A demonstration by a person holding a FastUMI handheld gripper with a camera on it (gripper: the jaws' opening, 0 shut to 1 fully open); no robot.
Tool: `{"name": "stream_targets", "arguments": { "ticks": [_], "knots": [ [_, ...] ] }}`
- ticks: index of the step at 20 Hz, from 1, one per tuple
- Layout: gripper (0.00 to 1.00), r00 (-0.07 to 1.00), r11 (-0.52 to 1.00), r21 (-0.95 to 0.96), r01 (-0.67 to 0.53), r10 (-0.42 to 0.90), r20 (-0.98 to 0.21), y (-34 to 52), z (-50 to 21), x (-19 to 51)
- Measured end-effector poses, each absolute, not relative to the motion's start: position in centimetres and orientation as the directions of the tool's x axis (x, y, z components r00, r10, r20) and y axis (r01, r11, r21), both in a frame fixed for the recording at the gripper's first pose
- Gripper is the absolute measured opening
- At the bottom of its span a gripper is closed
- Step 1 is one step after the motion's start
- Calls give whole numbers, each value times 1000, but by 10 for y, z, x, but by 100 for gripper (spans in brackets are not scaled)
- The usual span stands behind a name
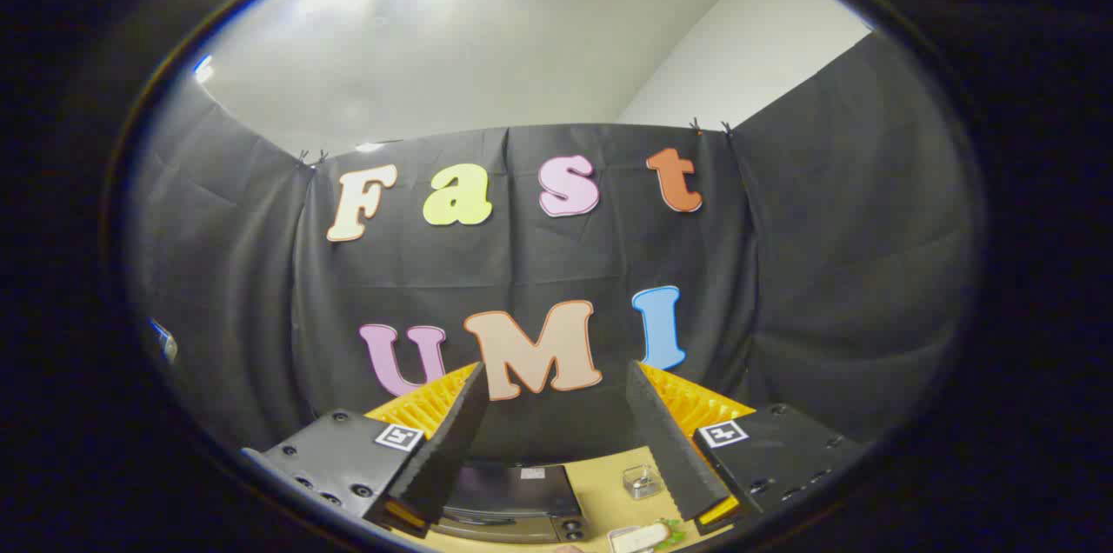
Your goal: Open the toaster oven, put the food inside, and close the toaster oven door.
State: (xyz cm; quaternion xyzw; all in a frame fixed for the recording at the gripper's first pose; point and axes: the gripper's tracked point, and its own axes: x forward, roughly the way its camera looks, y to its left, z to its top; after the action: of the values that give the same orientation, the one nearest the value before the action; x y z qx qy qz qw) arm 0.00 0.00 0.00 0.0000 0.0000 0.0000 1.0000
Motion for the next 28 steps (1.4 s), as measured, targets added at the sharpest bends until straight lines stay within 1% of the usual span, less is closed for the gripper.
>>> {"name": "stream_targets", "arguments": {
  "ticks": [5, 10, 14, 16, 17, 22, 24, 28],
  "knots": [
    [97, 1000, 1000, -4, 7, -7, -8, 40, -15, 15],
    [97, 998, 999, -18, -42, 41, -45, 81, -39, 33],
    [97, 996, 997, -24, -74, 72, -55, 95, -50, 42],
    [97, 994, 996, -31, -81, 78, -73, 97, -66, 49],
    [97, 992, 996, -36, -87, 83, -96, 98, -81, 51],
    [97, 952, 993, -39, -113, 97, -290, 109, -207, 44],
    [97, 924, 990, -53, -130, 101, -370, 111, -261, 39],
    [97, 861, 987, -58, -152, 103, -497, 117, -345, 35]
  ]
}}
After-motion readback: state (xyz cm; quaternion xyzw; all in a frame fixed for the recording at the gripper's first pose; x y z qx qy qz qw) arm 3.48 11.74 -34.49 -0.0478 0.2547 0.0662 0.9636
